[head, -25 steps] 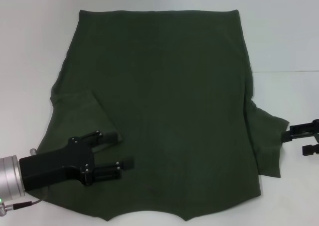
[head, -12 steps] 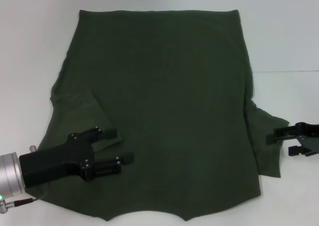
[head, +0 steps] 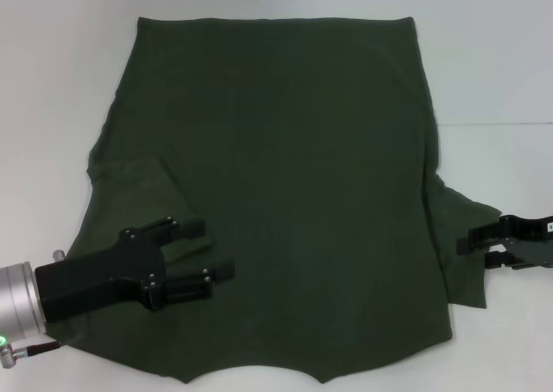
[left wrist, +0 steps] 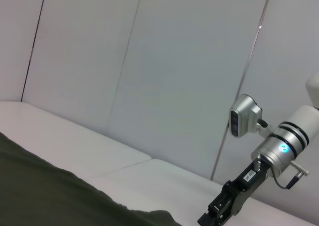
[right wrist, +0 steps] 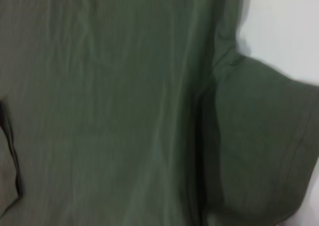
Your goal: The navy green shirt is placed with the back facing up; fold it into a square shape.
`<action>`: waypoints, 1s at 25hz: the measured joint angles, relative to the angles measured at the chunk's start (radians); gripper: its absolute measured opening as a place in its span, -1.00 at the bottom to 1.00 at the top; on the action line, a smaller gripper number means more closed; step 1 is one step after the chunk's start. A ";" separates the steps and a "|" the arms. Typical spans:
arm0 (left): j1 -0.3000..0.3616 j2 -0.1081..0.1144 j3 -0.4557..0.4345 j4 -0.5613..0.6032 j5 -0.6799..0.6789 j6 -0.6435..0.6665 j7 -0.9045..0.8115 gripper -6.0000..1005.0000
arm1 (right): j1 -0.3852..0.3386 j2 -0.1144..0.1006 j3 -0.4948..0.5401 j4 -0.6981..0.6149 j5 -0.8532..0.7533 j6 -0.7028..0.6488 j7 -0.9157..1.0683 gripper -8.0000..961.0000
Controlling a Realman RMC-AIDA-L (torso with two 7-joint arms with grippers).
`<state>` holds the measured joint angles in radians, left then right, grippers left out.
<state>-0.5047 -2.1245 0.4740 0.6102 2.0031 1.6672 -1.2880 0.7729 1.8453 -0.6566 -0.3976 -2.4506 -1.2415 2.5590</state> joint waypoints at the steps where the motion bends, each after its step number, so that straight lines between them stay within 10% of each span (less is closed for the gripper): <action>1: 0.000 0.000 0.000 -0.002 -0.002 0.000 0.000 0.80 | 0.000 0.001 0.000 0.000 0.000 0.004 0.000 0.58; 5: -0.001 0.000 0.000 -0.006 -0.007 -0.001 0.002 0.80 | 0.001 0.006 0.000 0.000 0.000 0.013 0.000 0.28; 25: 0.000 0.000 0.000 -0.006 -0.017 -0.001 0.005 0.80 | 0.002 0.015 0.001 0.013 -0.002 0.015 0.001 0.23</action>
<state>-0.5046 -2.1245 0.4740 0.6043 1.9864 1.6658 -1.2830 0.7753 1.8607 -0.6560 -0.3848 -2.4529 -1.2269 2.5601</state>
